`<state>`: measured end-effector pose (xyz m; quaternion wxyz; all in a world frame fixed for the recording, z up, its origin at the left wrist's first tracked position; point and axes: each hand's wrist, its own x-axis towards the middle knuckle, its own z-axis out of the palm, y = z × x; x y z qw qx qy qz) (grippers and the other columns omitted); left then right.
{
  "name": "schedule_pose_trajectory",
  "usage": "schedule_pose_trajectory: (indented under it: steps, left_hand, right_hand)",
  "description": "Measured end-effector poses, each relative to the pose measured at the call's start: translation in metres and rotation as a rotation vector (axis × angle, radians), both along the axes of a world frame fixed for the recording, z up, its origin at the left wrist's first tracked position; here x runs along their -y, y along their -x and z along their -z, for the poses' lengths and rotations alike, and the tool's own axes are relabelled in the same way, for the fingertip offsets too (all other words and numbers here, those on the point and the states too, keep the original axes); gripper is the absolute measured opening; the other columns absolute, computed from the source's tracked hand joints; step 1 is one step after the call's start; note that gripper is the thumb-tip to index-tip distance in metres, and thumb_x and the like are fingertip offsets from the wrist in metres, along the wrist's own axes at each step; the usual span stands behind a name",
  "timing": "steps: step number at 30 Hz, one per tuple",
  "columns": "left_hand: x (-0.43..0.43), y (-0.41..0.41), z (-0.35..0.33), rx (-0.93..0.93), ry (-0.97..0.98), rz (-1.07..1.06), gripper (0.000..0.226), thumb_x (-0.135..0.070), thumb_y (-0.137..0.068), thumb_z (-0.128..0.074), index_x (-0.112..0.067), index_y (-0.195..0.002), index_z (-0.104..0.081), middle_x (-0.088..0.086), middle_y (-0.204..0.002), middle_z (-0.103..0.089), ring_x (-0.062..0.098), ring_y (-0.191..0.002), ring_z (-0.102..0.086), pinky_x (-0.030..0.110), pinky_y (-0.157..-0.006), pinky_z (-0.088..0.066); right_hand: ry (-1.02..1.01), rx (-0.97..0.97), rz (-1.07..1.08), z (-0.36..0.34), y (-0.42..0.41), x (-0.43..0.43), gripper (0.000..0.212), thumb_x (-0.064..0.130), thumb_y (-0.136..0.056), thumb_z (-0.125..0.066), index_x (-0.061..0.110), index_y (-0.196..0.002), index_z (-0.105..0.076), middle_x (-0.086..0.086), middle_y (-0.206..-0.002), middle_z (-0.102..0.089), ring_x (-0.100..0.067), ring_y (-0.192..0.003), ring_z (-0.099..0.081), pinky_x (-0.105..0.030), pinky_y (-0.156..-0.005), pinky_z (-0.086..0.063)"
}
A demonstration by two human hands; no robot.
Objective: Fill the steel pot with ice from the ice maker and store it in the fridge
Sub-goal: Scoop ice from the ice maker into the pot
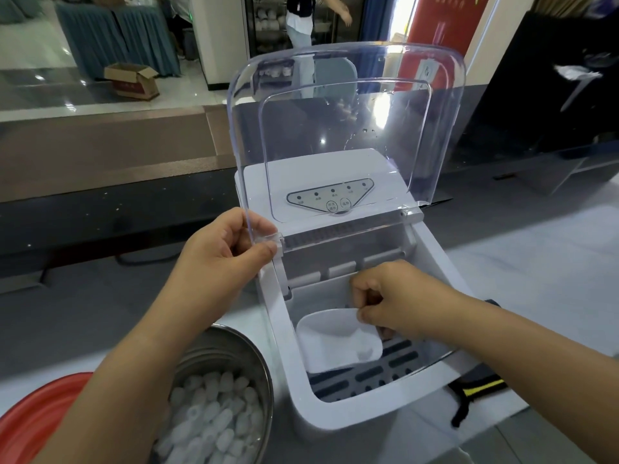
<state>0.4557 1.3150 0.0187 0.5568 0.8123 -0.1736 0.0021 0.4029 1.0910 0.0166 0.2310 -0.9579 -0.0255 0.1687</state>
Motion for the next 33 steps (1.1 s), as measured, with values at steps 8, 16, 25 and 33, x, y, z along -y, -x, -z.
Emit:
schedule_pose_trajectory:
  steps: [8, 16, 25, 33]
  left_hand:
    - [0.000, 0.003, -0.003, -0.025, -0.003, 0.014, 0.010, -0.017, -0.086, -0.063, -0.025, -0.092, -0.064, 0.032, -0.083, -0.053, 0.028, -0.067, -0.051, 0.044, -0.069, -0.053]
    - [0.000, 0.005, -0.005, -0.026, 0.002, 0.009, 0.009, -0.017, -0.086, -0.064, -0.024, -0.091, -0.065, 0.034, -0.082, -0.051, 0.023, -0.065, -0.047, 0.047, -0.070, -0.052]
    - [0.001, 0.004, -0.005, -0.019, -0.003, 0.015, 0.010, -0.018, -0.086, -0.064, -0.025, -0.092, -0.065, 0.034, -0.081, -0.049, 0.025, -0.065, -0.046, 0.049, -0.068, -0.051]
    - [0.001, 0.003, -0.005, -0.011, -0.014, 0.013, 0.010, -0.017, -0.086, -0.063, -0.024, -0.093, -0.064, 0.034, -0.082, -0.051, 0.027, -0.066, -0.048, 0.048, -0.069, -0.052]
  right_hand:
    - [-0.014, 0.099, 0.073, -0.015, 0.005, 0.009, 0.014, 0.006, -0.084, -0.063, 0.011, -0.071, -0.059, 0.004, -0.052, -0.057, -0.003, -0.043, -0.056, -0.011, -0.037, -0.038]
    - [0.359, 0.132, -0.088, -0.001, 0.002, 0.002, 0.033, 0.003, -0.081, -0.052, 0.022, -0.058, -0.040, 0.009, -0.062, -0.044, -0.017, -0.072, -0.047, -0.020, -0.053, -0.037]
    - [0.504, 0.232, -0.148, 0.005, 0.010, -0.018, 0.023, -0.003, -0.083, -0.047, 0.019, -0.077, -0.044, 0.002, -0.065, -0.033, -0.027, -0.079, -0.048, -0.029, -0.065, -0.034]
    - [0.467, 0.230, -0.207, 0.017, 0.006, -0.031, 0.022, -0.005, -0.080, -0.049, 0.014, -0.070, -0.045, 0.000, -0.063, -0.037, -0.028, -0.071, -0.044, -0.029, -0.054, -0.031]
